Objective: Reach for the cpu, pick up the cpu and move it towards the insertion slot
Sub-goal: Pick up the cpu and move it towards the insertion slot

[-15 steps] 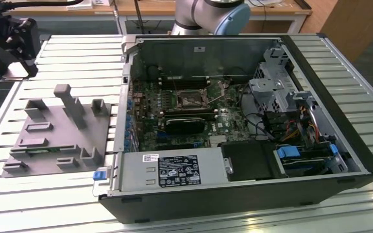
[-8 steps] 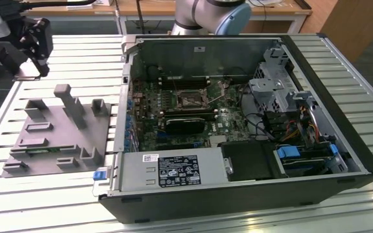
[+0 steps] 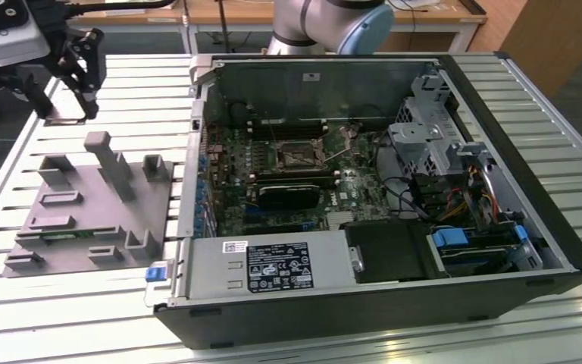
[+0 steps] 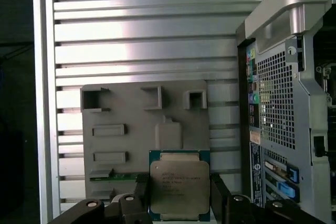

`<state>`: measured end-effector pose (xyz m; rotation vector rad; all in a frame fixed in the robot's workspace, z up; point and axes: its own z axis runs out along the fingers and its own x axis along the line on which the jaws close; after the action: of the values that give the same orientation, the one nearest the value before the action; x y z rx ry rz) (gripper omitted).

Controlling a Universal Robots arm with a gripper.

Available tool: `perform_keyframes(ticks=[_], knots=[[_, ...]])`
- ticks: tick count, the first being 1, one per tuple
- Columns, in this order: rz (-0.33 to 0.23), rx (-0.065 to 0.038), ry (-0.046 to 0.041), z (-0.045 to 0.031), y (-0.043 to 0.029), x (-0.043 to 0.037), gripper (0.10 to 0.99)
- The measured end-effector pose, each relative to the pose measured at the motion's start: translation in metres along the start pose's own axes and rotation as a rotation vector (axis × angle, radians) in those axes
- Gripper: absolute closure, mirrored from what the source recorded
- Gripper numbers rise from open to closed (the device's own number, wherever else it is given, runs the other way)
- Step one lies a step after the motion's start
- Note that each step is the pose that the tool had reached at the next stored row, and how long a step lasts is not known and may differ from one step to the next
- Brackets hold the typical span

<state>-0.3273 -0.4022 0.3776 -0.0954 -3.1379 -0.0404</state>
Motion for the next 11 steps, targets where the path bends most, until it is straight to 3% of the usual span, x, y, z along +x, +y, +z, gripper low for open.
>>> perform_keyframes(ticks=[11], knots=[[0.003,0.0,-0.0001,0.0009,0.0022,-0.0362,0.541]])
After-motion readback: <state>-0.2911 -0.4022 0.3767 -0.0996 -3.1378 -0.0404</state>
